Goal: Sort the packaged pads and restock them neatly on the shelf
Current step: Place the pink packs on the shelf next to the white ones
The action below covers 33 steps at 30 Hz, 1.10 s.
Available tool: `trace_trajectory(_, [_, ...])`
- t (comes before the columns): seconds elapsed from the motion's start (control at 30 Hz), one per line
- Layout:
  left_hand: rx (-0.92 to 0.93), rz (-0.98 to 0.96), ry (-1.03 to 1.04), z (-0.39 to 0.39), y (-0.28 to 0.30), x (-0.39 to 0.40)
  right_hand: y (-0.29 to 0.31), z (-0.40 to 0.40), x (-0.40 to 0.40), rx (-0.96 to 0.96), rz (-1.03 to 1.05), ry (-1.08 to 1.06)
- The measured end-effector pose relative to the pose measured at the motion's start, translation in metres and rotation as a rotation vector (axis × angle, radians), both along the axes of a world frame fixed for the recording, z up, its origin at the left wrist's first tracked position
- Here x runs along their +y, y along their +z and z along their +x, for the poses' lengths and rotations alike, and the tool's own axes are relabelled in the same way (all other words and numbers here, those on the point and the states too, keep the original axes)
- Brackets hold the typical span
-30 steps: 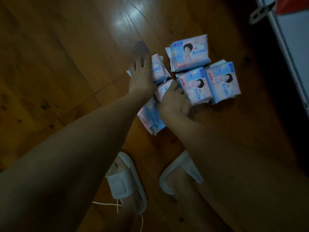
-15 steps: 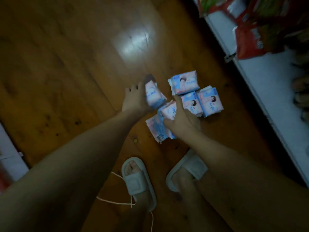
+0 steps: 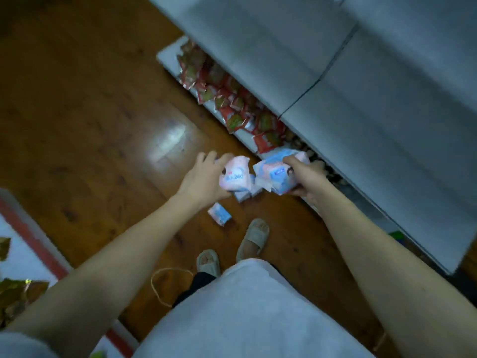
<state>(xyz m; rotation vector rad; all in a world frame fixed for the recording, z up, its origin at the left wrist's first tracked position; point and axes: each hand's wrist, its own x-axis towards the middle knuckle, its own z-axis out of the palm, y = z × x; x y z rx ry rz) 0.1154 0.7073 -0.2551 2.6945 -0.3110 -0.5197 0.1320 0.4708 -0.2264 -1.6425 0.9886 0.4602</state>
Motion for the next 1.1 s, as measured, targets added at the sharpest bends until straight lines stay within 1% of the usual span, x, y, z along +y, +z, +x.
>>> trace_trajectory(0.13, [-0.13, -0.074, -0.165, 0.007, 0.066, -0.016, 0.072, -0.021, -0.013, -0.15, 0.04, -0.177])
trace_trajectory(0.27, [-0.263, -0.186, -0.284, 0.019, 0.119, -0.045, 0.136, -0.036, -0.024, -0.301, 0.022, -0.222])
trace_trajectory(0.37, [-0.255, -0.257, -0.328, 0.025, 0.157, -0.07, 0.176, -0.046, -0.042, -0.376, 0.057, -0.243])
trace_trajectory(0.5, [-0.176, -0.245, -0.384, 0.041, 0.2, -0.101, 0.215, -0.052, -0.075, -0.472, 0.107, -0.187])
trace_trajectory(0.6, [-0.251, -0.254, -0.398, 0.059, 0.225, -0.127, 0.23, -0.057, -0.105, -0.592, 0.221, -0.114])
trace_trajectory(0.63, [-0.281, -0.265, -0.4, 0.065, 0.232, -0.137, 0.23, -0.058, -0.116, -0.627, 0.219, -0.08])
trace_trajectory(0.7, [-0.317, -0.309, -0.403, 0.071, 0.246, -0.158, 0.232, -0.061, -0.139, -0.687, 0.074, 0.019])
trace_trajectory(0.8, [-0.336, -0.346, -0.427, 0.078, 0.261, -0.194, 0.238, -0.061, -0.174, -0.745, -0.287, 0.143])
trace_trajectory(0.87, [-0.351, -0.325, -0.471, 0.081, 0.272, -0.222, 0.243, -0.059, -0.198, -0.728, -0.56, 0.199])
trace_trajectory(0.9, [-0.36, -0.301, -0.495, 0.083, 0.278, -0.236, 0.245, -0.059, -0.21, -0.701, -0.66, 0.204])
trace_trajectory(0.93, [-0.369, -0.277, -0.516, 0.085, 0.282, -0.249, 0.246, -0.058, -0.222, -0.683, -0.729, 0.212])
trace_trajectory(1.0, [-0.372, -0.238, -0.548, 0.087, 0.289, -0.272, 0.245, -0.055, -0.243, -0.666, -0.802, 0.229])
trace_trajectory(1.1, [-0.322, -0.234, -0.564, 0.093, 0.292, -0.297, 0.245, -0.046, -0.272, -0.63, -0.816, 0.204])
